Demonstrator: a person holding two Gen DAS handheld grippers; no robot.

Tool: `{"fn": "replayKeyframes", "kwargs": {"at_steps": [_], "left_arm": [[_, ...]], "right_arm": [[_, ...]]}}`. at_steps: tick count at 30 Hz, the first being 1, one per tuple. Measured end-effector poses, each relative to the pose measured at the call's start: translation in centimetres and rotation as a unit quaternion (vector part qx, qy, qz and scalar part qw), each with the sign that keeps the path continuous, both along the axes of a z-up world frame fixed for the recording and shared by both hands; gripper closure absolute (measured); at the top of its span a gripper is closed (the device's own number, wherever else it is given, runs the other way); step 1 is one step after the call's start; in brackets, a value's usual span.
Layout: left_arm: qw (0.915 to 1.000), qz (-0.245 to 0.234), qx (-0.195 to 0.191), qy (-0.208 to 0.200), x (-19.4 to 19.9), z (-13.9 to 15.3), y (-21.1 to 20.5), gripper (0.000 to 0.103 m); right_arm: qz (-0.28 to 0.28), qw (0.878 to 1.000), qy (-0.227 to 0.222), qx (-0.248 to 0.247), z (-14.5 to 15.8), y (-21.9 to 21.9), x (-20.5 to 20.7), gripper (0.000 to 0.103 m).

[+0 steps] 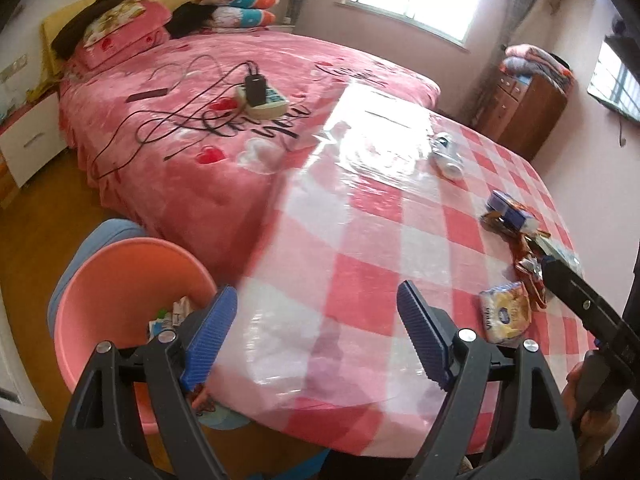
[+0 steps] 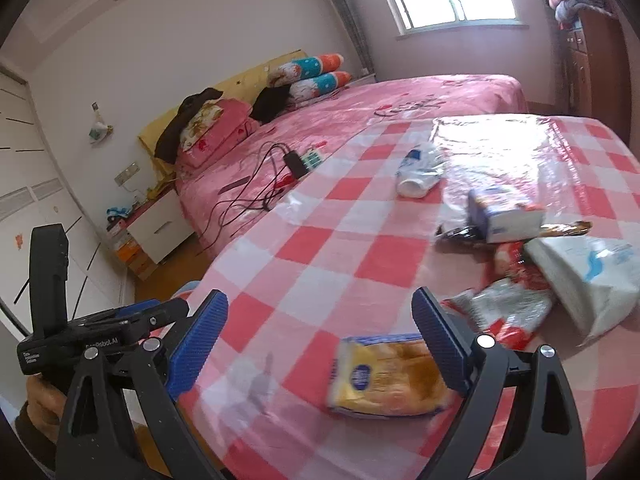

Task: Collect trash
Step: 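Move both open tools back over the remaining trash on the table, then grasp the blue bear tissue pack with the left tool while the right tool grasps the white wipes bag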

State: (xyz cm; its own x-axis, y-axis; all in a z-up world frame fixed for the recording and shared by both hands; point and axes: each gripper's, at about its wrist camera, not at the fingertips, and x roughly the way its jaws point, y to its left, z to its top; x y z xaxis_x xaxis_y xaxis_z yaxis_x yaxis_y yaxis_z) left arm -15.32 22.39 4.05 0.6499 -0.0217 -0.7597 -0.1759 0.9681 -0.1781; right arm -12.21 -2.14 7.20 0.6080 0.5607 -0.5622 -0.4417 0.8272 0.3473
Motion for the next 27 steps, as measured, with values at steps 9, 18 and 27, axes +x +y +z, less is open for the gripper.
{"fn": "replayKeyframes", "kwargs": {"at_steps": [9,18,27], "left_arm": [[0.9990,-0.036,0.024,0.010,1.6,0.3,-4.2,0.020],[0.9961,-0.075,0.045,0.014,3.8,0.8,-8.7,0.020],[0.9936,-0.112,-0.004,0.015,7.1,2.7,-13.3,0.020]], "right_arm": [[-0.039,0.999,0.016,0.026,-0.3,-3.9,0.6,0.011],[-0.111,0.985,0.066,0.114,-0.5,-10.3,1.1,0.011],[-0.187,0.956,0.123,0.187,-2.3,-16.6,1.2,0.011]]}}
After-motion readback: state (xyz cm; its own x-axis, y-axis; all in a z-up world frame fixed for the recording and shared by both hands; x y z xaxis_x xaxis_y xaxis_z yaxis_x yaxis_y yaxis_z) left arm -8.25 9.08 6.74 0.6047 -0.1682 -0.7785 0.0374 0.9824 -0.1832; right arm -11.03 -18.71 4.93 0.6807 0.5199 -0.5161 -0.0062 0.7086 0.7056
